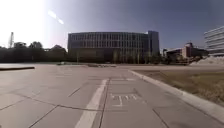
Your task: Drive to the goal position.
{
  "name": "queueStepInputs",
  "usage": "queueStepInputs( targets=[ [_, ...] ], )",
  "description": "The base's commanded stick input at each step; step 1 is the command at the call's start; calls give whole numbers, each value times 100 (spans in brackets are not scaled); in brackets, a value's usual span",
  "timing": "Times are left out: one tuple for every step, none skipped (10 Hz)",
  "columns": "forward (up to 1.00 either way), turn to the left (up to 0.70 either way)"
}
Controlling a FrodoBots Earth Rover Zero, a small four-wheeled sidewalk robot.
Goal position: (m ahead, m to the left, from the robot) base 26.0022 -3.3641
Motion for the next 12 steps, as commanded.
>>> queueStepInputs(
  targets=[
    [70,1],
    [70,1],
    [70,1],
    [70,1],
    [70,1],
    [70,1],
    [70,1],
    [70,1],
    [70,1],
    [70,1],
    [70,1],
    [70,1]
  ],
)
